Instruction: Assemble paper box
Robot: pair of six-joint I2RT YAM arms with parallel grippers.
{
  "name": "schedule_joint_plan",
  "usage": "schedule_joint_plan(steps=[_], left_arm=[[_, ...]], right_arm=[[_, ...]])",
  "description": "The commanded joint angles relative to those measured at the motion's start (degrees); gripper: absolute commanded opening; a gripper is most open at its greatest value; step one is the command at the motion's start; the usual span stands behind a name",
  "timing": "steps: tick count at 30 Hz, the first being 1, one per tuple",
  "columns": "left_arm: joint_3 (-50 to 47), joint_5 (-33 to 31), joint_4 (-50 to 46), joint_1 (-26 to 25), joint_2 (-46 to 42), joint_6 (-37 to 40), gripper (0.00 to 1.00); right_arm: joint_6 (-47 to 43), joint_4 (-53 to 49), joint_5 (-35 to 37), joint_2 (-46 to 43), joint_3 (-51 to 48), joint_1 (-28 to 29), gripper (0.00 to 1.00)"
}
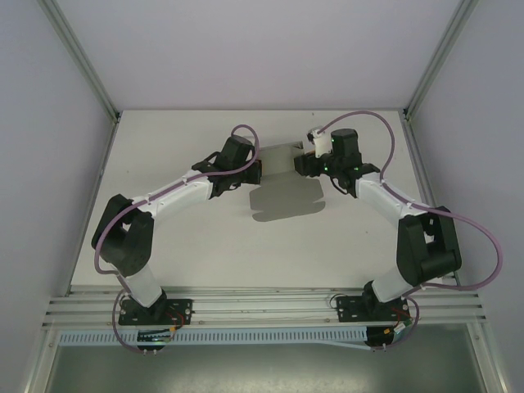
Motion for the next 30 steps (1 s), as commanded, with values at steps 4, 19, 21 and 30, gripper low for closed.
schedule_joint_plan(steps=[4,19,21,30], left_arm=[[0.51,0.75,-0.45,0.23,-2.05,0.55,0.00],[0.58,1.84,-0.19,0.26,-1.82,0.61,0.00],[0.80,2.47,-0.09,0.17,-1.60,0.53,0.00],[2.66,-0.55,-2.39,-0.40,-1.70,-0.96,0.00]], right_arm=[[-2.07,-3.48,-0.47,3.43,3.67,-0.05,0.48],[0.73,-0.85,8.71,4.78,4.67,2.23,0.36],[1.06,-0.72,13.42,5.12,4.96,3.47,0.28],[7.82,-12.71,48.26,9.37,10.75,6.67,0.00]])
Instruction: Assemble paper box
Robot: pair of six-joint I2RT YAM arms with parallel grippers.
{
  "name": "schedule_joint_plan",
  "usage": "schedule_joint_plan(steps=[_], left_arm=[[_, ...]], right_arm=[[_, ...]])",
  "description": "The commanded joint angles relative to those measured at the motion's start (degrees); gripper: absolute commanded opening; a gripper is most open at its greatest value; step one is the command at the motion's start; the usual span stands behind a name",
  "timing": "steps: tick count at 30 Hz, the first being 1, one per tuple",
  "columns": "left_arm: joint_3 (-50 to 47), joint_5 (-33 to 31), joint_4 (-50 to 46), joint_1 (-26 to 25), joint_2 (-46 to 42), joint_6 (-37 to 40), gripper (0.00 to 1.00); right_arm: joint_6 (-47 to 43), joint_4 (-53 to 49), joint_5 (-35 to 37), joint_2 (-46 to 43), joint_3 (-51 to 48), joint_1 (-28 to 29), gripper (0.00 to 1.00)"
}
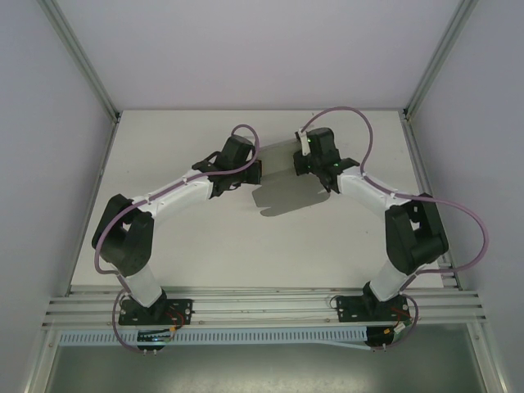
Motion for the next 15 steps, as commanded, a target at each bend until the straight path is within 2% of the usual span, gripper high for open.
schedule_joint_plan(steps=[1,3,7,13,15], left_arm=[[2.07,-1.08,-1.67,-0.10,-1.78,-1.02,0.00],[2.23,-2.57,-2.54,-0.10,-1.99,-1.63,0.00],[3.18,-6.17,-5.45,-0.10,-1.74,-2.36,0.00],[4.58,-6.65,-6.35,-0.10,-1.29,-2.56,0.00],[4.95,-6.74,-6.73,-0.10,0.45,-2.86,0.00]], right_arm=[[4.50,-8.93,25.40,3.49,3.81,-1.24,0.00],[2.88,-11.33,32.84,5.04,4.39,-0.52,0.00],[-1.50,-13.26,41.24,6.67,3.57,0.14,0.00],[-11.40,-7.71,51.55,7.41,1.18,0.65,0.00],[-10.38,-5.67,51.04,6.97,0.74,0.78,0.00]])
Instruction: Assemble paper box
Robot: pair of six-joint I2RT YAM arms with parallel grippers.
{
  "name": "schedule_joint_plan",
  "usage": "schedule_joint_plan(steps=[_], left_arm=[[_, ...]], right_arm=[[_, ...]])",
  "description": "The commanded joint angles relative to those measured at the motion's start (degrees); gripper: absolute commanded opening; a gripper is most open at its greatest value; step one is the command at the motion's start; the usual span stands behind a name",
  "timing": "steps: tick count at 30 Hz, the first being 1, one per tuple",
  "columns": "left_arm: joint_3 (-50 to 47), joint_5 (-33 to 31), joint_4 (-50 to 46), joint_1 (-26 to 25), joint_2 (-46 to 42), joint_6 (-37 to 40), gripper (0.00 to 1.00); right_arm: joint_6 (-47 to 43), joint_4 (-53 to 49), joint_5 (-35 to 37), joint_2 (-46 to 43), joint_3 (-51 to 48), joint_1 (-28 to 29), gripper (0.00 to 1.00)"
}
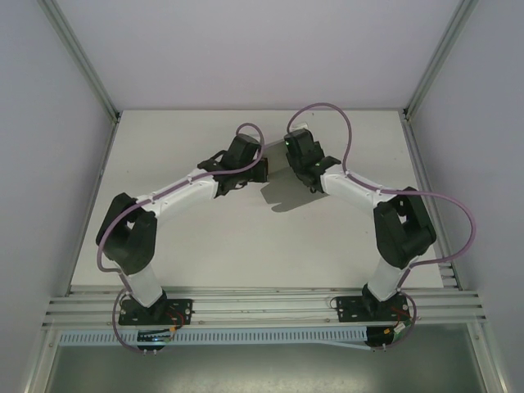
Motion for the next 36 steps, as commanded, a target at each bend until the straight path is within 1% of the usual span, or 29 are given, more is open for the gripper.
schedule_joint_plan(steps=[1,2,4,6,8,10,12,13,14,17,19,21,23,25,28,30,31,32,33,35,36], left_arm=[[1.96,-5.16,-6.86,1.59,-1.18,0.27,0.00],[1.98,-4.92,-6.86,1.59,-1.13,0.39,0.00],[2.02,-4.54,-6.45,1.59,-0.98,0.73,0.00],[2.24,-3.59,-6.04,1.59,-0.63,1.47,0.00],[2.53,-2.74,-5.90,1.58,-0.26,1.73,0.00],[2.59,-1.95,-5.67,1.59,0.04,1.74,0.00],[2.57,-1.51,-5.46,1.59,0.20,1.52,0.00],[2.50,-1.38,-5.35,1.68,0.31,1.54,0.00],[2.39,-1.23,-5.12,1.59,0.27,1.53,0.00],[1.98,-0.59,-4.58,1.59,0.19,1.49,0.00],[2.14,-0.33,-4.66,1.59,0.40,1.57,0.00],[2.53,-0.28,-4.92,1.59,0.57,1.69,0.00],[2.44,-0.07,-4.61,1.58,0.57,1.78,0.00],[2.01,0.58,-3.74,1.59,0.42,1.96,0.00],[1.70,1.73,-2.71,1.59,0.40,2.47,0.00],[1.98,1.93,-2.81,1.59,0.61,2.55,0.00],[2.20,1.90,-2.91,1.59,0.75,2.55,0.00],[2.19,1.80,-2.95,1.59,0.87,2.54,0.00],[2.38,1.70,-3.01,1.57,1.18,2.51,0.00],[3.28,1.63,-3.97,1.59,1.82,2.43,0.00],[3.64,1.57,-4.35,1.59,2.18,2.27,0.00]], right_arm=[[-3.84,-4.17,19.81,1.92,-3.69,-5.61,0.00],[-1.79,-3.07,14.06,0.40,-4.59,-5.76,0.00],[-0.55,3.66,-3.01,-3.92,-8.60,-6.46,0.00],[0.25,11.77,-18.24,-8.23,-12.71,-6.92,0.01],[0.54,15.38,-33.01,-11.03,-14.75,-7.95,0.08],[0.76,16.63,-42.49,-13.04,-15.40,-8.73,0.19],[1.48,15.53,-46.10,-14.42,-14.91,-9.15,0.30],[0.84,14.35,-47.57,-14.97,-14.58,-9.36,0.39],[0.72,13.38,-47.76,-15.44,-14.38,-9.39,0.49],[1.29,12.17,-49.74,-17.50,-14.99,-9.81,0.73],[1.93,12.73,-49.72,-19.56,-16.11,-9.99,0.80],[2.42,12.99,-48.15,-21.49,-17.09,-10.05,0.88],[2.44,11.36,-45.93,-22.39,-17.30,-10.02,0.91],[2.12,8.61,-43.94,-21.85,-16.57,-9.90,0.91],[2.44,5.11,-37.58,-19.56,-14.55,-9.77,0.90],[4.06,5.53,-34.59,-17.76,-13.67,-9.68,0.86],[4.70,5.86,-34.28,-16.96,-13.11,-9.58,0.84],[5.47,6.35,-32.91,-16.30,-12.67,-9.23,0.80],[5.26,6.63,-31.33,-15.43,-12.10,-8.52,0.72],[4.57,6.39,-27.47,-13.62,-10.69,-7.02,0.60],[4.38,5.58,-25.93,-12.46,-9.73,-6.46,0.49]])
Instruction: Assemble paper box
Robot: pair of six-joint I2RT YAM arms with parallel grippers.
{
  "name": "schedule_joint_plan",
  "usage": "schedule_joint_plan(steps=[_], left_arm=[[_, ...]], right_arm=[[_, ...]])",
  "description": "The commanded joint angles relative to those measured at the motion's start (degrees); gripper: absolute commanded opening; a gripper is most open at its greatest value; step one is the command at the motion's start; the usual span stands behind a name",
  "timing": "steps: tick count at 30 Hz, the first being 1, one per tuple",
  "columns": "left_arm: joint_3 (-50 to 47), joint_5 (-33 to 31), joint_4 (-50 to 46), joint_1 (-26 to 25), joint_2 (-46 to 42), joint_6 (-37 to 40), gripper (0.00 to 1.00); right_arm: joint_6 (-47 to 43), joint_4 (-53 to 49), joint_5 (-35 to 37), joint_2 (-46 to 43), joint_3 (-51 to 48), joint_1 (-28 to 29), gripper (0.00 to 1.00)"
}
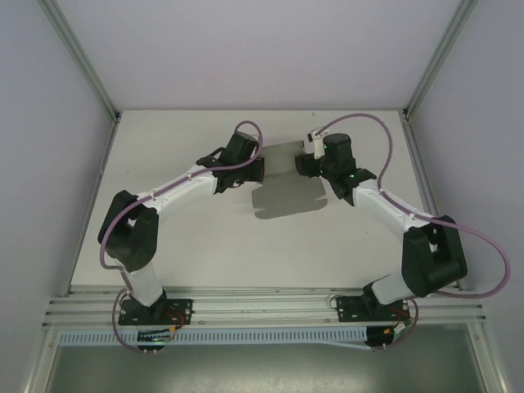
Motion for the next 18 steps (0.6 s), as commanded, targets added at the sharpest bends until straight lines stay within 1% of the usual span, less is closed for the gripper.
schedule_joint_plan(steps=[1,6,7,9,11,12,14,16,18], left_arm=[[2.59,0.60,-0.76,0.12,1.26,0.55,0.00],[3.77,-0.68,-2.03,0.12,2.17,-0.06,0.00],[4.37,-1.72,-2.81,0.12,2.55,-0.23,0.00],[6.50,-6.48,-6.18,0.13,3.95,-1.31,0.00],[9.38,-13.00,-10.75,0.13,6.47,-2.71,0.00],[11.05,-16.24,-13.12,0.13,8.04,-3.47,0.02],[15.67,-21.96,-19.71,0.12,11.83,-5.50,0.00],[19.44,-26.26,-24.56,0.12,15.38,-7.53,0.00],[21.78,-28.91,-27.30,0.26,17.94,-8.82,0.00]], right_arm=[[1.03,-1.61,8.04,2.86,4.20,2.23,0.42],[5.55,-2.13,12.86,5.43,5.63,2.83,0.11],[6.26,-1.68,13.90,5.29,5.57,3.04,0.07],[7.31,-1.09,16.48,4.69,5.34,4.14,0.02],[7.88,-1.58,20.26,3.92,5.59,6.19,0.00],[7.89,-2.45,21.91,3.55,5.94,7.05,0.00],[7.65,-3.77,26.61,3.10,6.43,9.80,0.00],[8.08,-4.87,30.72,2.70,6.76,11.98,0.00],[9.35,-4.86,31.78,1.91,6.01,12.66,0.00]])
